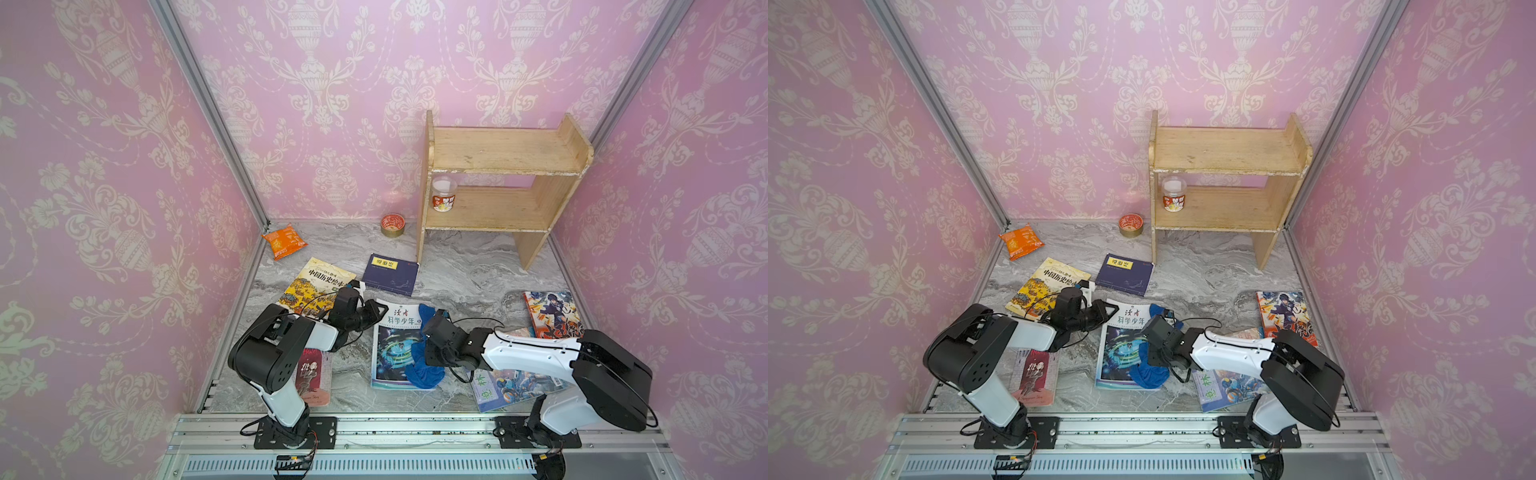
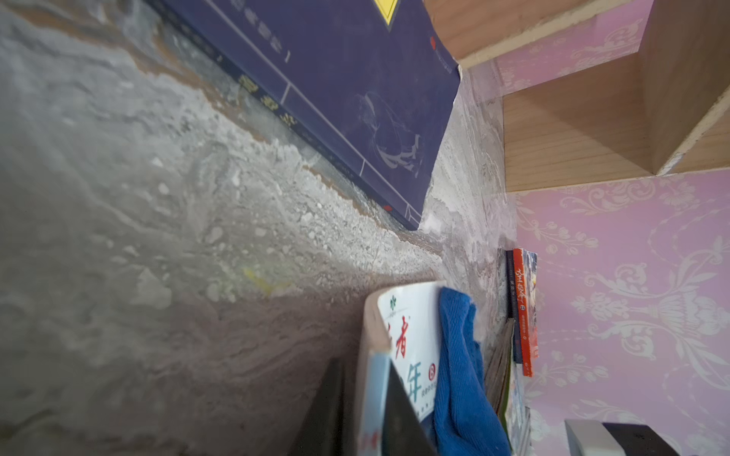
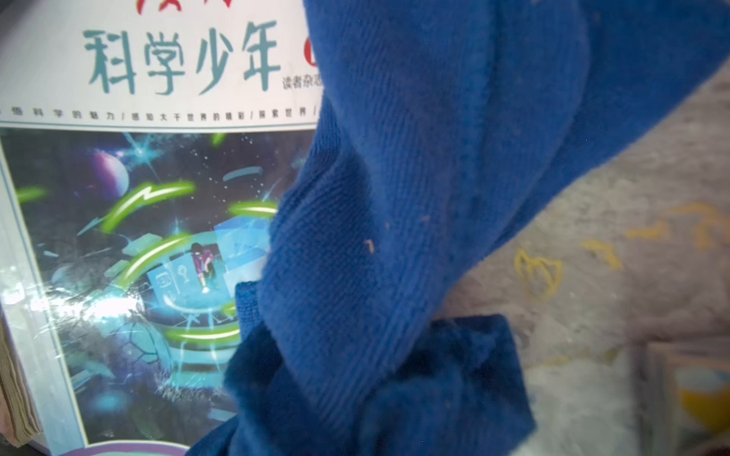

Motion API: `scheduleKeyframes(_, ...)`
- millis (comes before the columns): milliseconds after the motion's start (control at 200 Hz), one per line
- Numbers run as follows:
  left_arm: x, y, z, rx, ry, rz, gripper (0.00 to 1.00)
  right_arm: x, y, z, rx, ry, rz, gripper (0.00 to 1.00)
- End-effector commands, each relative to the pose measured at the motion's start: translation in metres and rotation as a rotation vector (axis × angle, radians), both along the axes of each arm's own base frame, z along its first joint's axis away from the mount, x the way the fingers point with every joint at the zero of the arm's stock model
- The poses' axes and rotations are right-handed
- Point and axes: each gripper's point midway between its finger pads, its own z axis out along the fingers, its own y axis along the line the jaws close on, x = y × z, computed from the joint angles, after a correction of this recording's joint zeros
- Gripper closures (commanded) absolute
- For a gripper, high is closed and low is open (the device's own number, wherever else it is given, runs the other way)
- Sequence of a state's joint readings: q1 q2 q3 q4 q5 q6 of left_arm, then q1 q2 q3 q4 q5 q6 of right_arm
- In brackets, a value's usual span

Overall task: Wipe the cover of the book
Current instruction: Wipe the dirt from the cover of the book.

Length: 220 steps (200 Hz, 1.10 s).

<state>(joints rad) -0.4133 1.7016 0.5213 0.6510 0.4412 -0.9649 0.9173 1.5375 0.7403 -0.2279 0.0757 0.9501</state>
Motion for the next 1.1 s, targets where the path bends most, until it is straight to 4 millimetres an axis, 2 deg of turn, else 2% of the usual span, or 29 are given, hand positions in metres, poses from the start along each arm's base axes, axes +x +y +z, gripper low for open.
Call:
scheduleKeyframes(0, -0.031, -0.014, -0.001, -0.042, 0.098, -0.101, 0.62, -0.02, -0.031, -0.048, -0.125, 0.136, -0.007, 1.0)
scheduleKeyframes(95, -0.054, -0.009, -0.005, -0.037, 0.149, -0.121, 0.53, -0.02, -0.043, -0.056, -0.107, 0.166, -0.062, 1.0)
scheduleKeyframes(290, -0.096, 0.007, -0.005, -0.044, 0.209, -0.123, 0.52, -0.025, -0.061, -0.064, -0.108, 0.184, -0.124, 1.0)
scheduleKeyframes(430, -0.115, 0.012, 0.005, -0.065, 0.199, -0.124, 0.67, -0.026, -0.062, -0.068, -0.116, 0.189, -0.127, 1.0)
scheduleKeyframes(505, -0.124, 0.012, 0.01, -0.054, 0.19, -0.144, 0.8, -0.025, -0.059, -0.067, -0.122, 0.185, -0.11, 1.0)
scheduleKeyframes(596, -0.129, 0.014, 0.015, -0.039, 0.174, -0.15, 0.91, -0.022, -0.047, -0.056, -0.149, 0.143, -0.068, 1.0)
scheduleKeyframes(706, -0.13, 0.014, 0.017, -0.025, 0.158, -0.156, 1.0, -0.015, -0.02, -0.04, -0.147, 0.087, -0.002, 1.0)
scheduleKeyframes(826, -0.128, 0.01, 0.012, -0.019, 0.164, -0.172, 1.0, 0.003, 0.007, -0.029, -0.132, 0.045, 0.044, 1.0)
scheduleKeyframes(896, -0.125, 0.005, 0.01, -0.023, 0.165, -0.182, 1.0, 0.011, 0.031, -0.023, -0.083, 0.036, 0.1, 1.0)
scheduleKeyframes(956, -0.121, 0.001, 0.012, -0.02, 0.159, -0.191, 1.0, 0.005, 0.056, -0.02, -0.009, 0.051, 0.173, 1.0)
scheduleKeyframes(996, -0.117, -0.001, 0.014, -0.019, 0.152, -0.196, 1.0, -0.004, 0.065, -0.02, 0.006, 0.057, 0.213, 1.0)
scheduleKeyframes(1036, -0.113, -0.003, 0.017, -0.02, 0.141, -0.196, 1.0, -0.017, 0.067, -0.023, -0.002, 0.065, 0.25, 1.0)
scheduleKeyframes(1096, -0.107, -0.006, 0.025, -0.024, 0.117, -0.2, 1.0, -0.038, 0.061, -0.031, -0.02, 0.084, 0.28, 1.0)
